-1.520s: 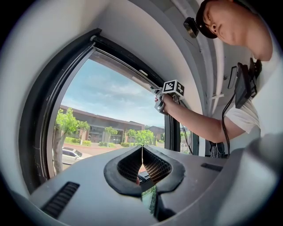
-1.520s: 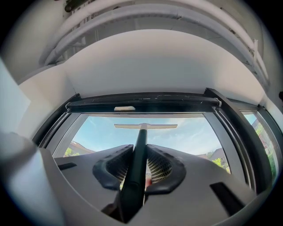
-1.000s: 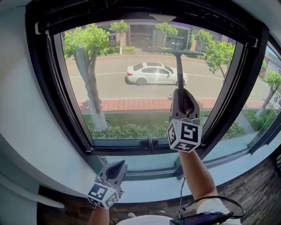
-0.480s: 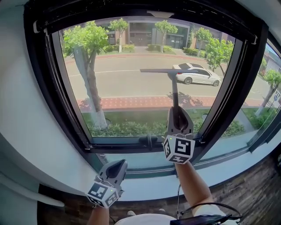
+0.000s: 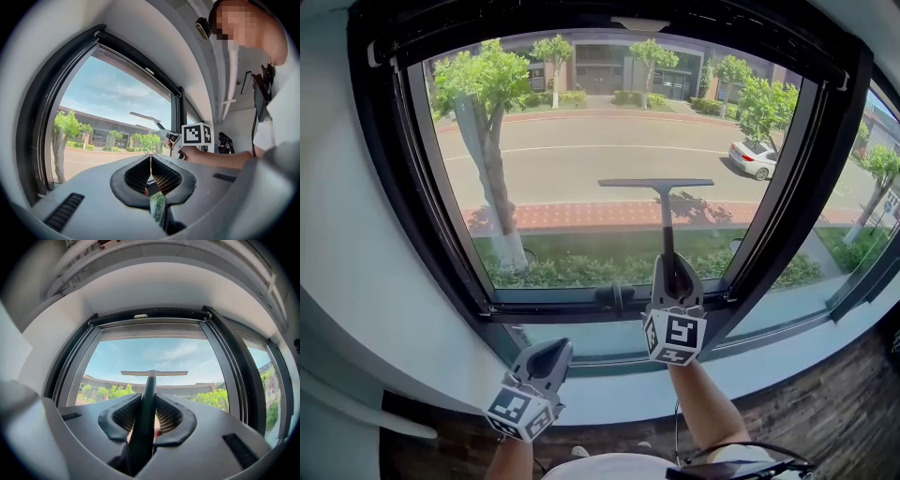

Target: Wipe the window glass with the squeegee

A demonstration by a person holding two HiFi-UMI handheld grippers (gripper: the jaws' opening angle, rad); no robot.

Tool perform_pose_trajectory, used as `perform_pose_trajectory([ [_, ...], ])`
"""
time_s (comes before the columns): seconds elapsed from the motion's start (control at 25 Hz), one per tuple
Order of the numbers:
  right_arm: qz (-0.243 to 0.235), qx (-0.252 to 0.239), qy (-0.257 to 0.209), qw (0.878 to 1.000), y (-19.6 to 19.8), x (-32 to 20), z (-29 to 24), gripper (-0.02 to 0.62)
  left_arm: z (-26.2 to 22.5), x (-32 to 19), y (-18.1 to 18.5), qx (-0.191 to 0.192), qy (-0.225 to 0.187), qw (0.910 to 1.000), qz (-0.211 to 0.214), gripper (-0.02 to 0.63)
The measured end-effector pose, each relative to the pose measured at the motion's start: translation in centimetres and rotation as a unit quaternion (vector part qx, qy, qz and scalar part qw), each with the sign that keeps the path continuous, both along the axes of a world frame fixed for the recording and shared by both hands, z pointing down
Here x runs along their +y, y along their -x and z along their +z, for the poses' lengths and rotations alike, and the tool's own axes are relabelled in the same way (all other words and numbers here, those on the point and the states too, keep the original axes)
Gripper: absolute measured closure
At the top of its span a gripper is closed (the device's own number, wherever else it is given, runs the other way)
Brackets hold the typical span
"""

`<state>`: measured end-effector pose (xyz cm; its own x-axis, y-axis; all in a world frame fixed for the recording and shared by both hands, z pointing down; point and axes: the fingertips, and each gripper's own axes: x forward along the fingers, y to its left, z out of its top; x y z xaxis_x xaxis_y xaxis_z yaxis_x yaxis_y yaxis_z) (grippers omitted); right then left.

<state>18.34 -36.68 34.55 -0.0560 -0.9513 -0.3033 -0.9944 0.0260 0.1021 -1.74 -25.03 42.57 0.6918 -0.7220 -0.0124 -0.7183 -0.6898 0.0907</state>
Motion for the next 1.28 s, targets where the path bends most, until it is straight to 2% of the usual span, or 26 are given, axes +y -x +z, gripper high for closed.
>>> perform_pose_trajectory([
  [0.6,0.007,-0.007,0.077,0.997,-0.6,0.9,8.9,0.497,0.5,0.4,0.0,-0.004,0.006,1.0,0.0,0.588],
  [1.28,0.01,-0.008,0.162,0.987,-1.3,1.6,17.8,0.497,1.2,0.9,0.1,-0.006,0.014,0.9999,0.0,0.588],
])
